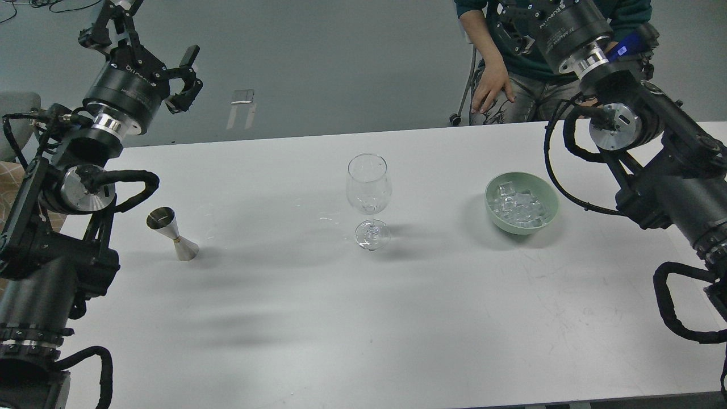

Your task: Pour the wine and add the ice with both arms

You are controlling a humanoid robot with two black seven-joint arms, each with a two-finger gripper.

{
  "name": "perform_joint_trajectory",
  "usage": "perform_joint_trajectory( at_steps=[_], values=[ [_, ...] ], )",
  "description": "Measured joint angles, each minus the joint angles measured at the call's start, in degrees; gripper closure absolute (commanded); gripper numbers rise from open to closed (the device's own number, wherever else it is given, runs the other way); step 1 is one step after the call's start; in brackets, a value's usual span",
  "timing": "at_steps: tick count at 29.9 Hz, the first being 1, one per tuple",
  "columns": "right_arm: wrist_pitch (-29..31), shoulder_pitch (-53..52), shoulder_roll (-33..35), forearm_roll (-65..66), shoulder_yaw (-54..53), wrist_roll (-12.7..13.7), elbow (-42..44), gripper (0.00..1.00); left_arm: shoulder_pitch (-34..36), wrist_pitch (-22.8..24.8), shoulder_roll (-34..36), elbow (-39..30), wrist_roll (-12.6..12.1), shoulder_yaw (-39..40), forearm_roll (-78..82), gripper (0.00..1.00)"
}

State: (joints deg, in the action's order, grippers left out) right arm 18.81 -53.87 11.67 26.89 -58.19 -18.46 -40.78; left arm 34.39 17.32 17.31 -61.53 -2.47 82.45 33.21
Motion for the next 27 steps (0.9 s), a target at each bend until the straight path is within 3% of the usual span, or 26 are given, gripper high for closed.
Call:
perform_joint_trajectory(
  at_steps=[11,27],
  values=[
    [-0.31,1.01,-0.19,0.00,0.11,0.00,0.02,0.00,-0.63,0.23,0.22,0.61,0.13,-0.44,0.06,0.02],
    [-7.41,1.04,-0.05,-0.52,0.15,-0.04,0.17,0.00,0.41,0.57,1.25,2.63,0.17,-0.03,-1.13,0.02]
  ],
)
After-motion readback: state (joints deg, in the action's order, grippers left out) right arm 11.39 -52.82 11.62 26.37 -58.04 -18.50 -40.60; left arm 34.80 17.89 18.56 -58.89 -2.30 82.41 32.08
